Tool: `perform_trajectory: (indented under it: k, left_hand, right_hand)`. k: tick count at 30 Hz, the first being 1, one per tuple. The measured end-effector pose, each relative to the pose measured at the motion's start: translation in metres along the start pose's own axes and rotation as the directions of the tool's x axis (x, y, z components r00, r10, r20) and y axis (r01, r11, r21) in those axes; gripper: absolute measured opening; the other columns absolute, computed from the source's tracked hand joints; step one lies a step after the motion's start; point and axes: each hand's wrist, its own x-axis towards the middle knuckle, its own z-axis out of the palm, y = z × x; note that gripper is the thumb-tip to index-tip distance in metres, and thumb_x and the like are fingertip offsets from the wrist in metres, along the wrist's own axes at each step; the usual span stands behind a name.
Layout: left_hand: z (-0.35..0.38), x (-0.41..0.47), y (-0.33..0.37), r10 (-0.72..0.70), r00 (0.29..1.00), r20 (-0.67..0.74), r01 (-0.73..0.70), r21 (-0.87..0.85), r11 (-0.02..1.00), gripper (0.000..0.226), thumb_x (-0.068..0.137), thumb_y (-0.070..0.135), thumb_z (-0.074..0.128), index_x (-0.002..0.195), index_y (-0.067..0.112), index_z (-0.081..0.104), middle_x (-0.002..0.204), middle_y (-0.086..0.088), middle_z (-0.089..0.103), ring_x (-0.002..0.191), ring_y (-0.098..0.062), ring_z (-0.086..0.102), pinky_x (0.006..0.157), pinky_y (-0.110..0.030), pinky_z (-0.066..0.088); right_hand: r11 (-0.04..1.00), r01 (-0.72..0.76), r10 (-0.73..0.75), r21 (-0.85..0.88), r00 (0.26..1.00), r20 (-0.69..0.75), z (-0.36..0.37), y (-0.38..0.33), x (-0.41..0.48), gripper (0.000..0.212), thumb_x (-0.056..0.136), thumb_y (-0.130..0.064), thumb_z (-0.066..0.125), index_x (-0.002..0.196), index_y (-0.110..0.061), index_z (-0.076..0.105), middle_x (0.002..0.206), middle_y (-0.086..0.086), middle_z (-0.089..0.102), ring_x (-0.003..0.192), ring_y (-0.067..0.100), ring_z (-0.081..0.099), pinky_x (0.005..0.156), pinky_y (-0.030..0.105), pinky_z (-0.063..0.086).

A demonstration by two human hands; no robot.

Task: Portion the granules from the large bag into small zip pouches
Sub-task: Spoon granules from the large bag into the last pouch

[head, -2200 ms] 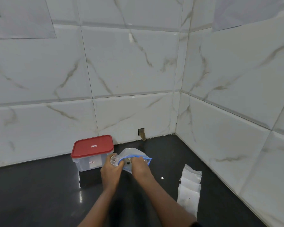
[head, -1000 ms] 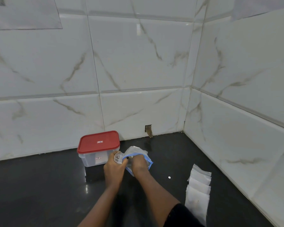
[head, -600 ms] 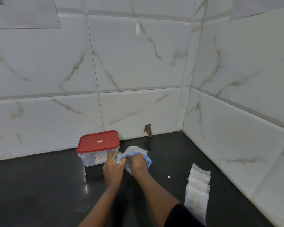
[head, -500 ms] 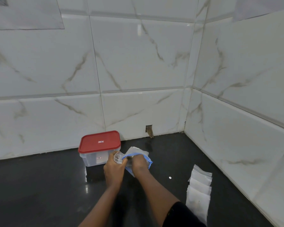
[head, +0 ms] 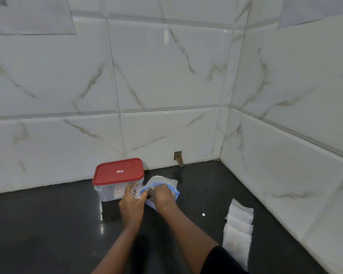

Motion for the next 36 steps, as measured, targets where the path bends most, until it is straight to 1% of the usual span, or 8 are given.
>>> perform_trajectory:
  k: [9,12,19,24,27,31,33,36]
  left_hand:
    - [0.002,-0.003,-0.002,-0.009,1.000,0.029,0.009,0.007,1.000,0.034,0.082,0.022,0.067,0.114,0.016,0.057,0.091,-0.010,0.063,0.085,-0.031,0.061,0.072,-0.041,0.054]
    - [0.007,-0.006,0.000,-0.016,0.999,0.035,0.015,0.007,1.000,0.034,0.083,0.020,0.066,0.115,0.015,0.057,0.096,-0.013,0.065,0.087,-0.028,0.059,0.072,-0.036,0.051]
    - [0.010,-0.011,0.002,-0.002,1.000,0.017,0.002,0.033,0.999,0.035,0.082,0.021,0.067,0.115,0.015,0.057,0.100,-0.014,0.066,0.093,-0.032,0.058,0.078,-0.039,0.048]
    - [0.010,-0.012,-0.002,0.022,1.000,0.002,-0.022,0.038,0.999,0.036,0.080,0.022,0.067,0.115,0.018,0.058,0.100,-0.012,0.067,0.092,-0.032,0.057,0.077,-0.038,0.047]
    - [0.008,-0.013,-0.002,0.020,1.000,0.013,-0.021,0.035,0.999,0.037,0.081,0.022,0.068,0.116,0.019,0.058,0.101,-0.012,0.067,0.093,-0.032,0.057,0.075,-0.038,0.048]
    - [0.003,-0.013,-0.002,0.015,1.000,0.014,-0.015,0.013,1.000,0.033,0.082,0.019,0.065,0.114,0.017,0.058,0.098,-0.012,0.066,0.093,-0.031,0.057,0.077,-0.040,0.048]
    - [0.000,-0.010,-0.003,0.012,1.000,0.003,-0.012,0.025,1.000,0.031,0.082,0.019,0.064,0.113,0.018,0.058,0.097,-0.012,0.066,0.091,-0.032,0.057,0.075,-0.040,0.050]
    - [-0.001,-0.007,-0.004,0.019,1.000,-0.009,-0.019,0.037,0.999,0.033,0.081,0.019,0.065,0.112,0.018,0.058,0.098,-0.013,0.066,0.090,-0.033,0.058,0.077,-0.042,0.051]
  right_hand:
    - [0.924,-0.053,0.115,-0.378,0.983,0.144,-0.005,-0.002,0.002,0.035,0.098,-0.029,0.041,0.063,-0.023,0.040,0.066,-0.006,0.037,0.089,0.015,0.044,0.083,0.024,0.039]
    - [0.805,0.074,0.040,-0.589,0.983,0.178,-0.012,-0.004,-0.001,0.030,0.098,-0.027,0.042,0.106,-0.008,0.064,0.101,0.007,0.063,0.110,0.022,0.057,0.098,0.032,0.041]
    - [0.798,0.001,0.125,-0.603,0.978,0.167,-0.017,-0.006,0.000,0.023,0.097,-0.030,0.043,0.087,-0.012,0.054,0.109,0.012,0.060,0.118,0.026,0.056,0.099,0.033,0.041]
    - [0.878,-0.060,0.109,-0.474,0.991,0.075,-0.012,0.010,-0.003,0.031,0.100,-0.010,0.039,0.121,0.004,0.056,0.106,0.021,0.063,0.122,0.028,0.054,0.089,0.030,0.041]
    - [0.894,-0.078,0.128,-0.440,0.988,0.083,-0.005,0.013,-0.001,0.024,0.099,-0.007,0.039,0.098,0.003,0.060,0.101,0.018,0.063,0.118,0.024,0.056,0.074,0.021,0.041]
    - [0.854,0.022,0.030,-0.520,0.995,0.092,0.008,0.018,0.008,0.027,0.099,-0.014,0.040,0.073,-0.010,0.046,0.072,-0.002,0.044,0.068,0.008,0.046,0.072,0.016,0.035]
    - [0.793,0.126,-0.033,-0.597,0.986,0.165,0.006,0.014,0.002,0.022,0.100,-0.017,0.038,0.087,-0.006,0.053,0.066,-0.005,0.032,0.065,0.013,0.039,0.068,0.012,0.034]
    - [0.814,0.210,-0.121,-0.541,0.973,0.196,0.003,0.008,-0.005,0.034,0.099,-0.016,0.036,0.121,-0.003,0.058,0.087,0.004,0.054,0.088,0.021,0.051,0.059,0.007,0.032]
